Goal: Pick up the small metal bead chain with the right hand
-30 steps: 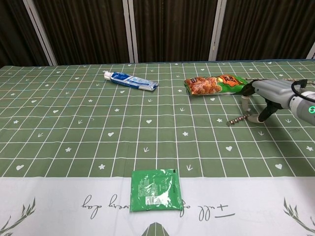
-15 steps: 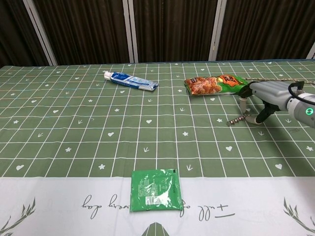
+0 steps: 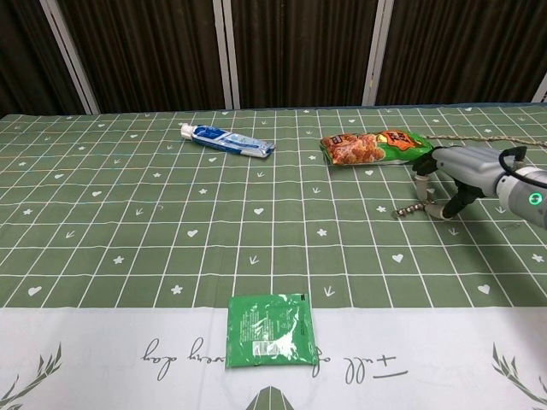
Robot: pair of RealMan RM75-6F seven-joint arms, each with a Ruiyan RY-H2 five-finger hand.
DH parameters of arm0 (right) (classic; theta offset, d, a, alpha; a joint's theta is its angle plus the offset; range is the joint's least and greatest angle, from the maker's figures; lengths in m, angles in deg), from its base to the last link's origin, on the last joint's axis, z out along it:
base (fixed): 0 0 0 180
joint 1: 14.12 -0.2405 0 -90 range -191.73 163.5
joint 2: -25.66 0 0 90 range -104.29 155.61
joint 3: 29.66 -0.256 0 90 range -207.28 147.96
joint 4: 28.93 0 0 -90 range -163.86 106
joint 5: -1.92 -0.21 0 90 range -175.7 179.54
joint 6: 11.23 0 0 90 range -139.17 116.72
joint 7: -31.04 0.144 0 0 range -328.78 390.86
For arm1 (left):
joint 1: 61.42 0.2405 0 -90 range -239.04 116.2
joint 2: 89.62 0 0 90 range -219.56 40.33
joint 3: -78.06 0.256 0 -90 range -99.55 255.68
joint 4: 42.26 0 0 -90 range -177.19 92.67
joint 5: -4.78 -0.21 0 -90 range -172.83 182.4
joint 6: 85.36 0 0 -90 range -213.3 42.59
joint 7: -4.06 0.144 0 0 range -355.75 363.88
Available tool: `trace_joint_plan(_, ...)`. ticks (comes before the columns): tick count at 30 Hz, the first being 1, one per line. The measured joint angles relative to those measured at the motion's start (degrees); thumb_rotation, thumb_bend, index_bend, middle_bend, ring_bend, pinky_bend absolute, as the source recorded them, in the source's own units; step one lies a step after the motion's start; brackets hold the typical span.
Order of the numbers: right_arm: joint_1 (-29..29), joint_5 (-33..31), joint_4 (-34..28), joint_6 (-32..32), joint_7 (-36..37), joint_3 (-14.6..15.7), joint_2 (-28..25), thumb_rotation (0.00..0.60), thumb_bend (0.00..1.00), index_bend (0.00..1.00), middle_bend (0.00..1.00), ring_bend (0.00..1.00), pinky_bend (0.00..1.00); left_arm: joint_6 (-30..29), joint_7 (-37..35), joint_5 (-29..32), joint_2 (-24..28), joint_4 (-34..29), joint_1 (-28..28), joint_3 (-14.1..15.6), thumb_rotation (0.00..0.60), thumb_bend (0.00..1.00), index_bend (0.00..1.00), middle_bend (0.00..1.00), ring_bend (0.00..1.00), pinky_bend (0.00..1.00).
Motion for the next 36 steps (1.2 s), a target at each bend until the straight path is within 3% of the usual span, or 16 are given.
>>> trace_joint_plan(16, 0.17, 0.51, -2.96, 2.64, -1.02, -0.49, -1.34, 0.6, 0.37, 0.55, 0.13, 0.0, 0.0, -0.03, -0.4, -0.11, 0.09, 0.0, 0.01, 0.05, 0.6, 0.05, 0.0, 0.0, 0.0, 0.0)
trace_joint_plan(36, 1.97, -0.09, -13.99, 7.17, -7.12, -1.04, -7.28, 0.6, 0.38, 0.57, 0.13, 0.0, 0.0, -0.33, -0.81, -0.96, 0.09, 0.23, 0.01, 0.23, 0.6, 0.05, 0.0, 0.0, 0.0, 0.0)
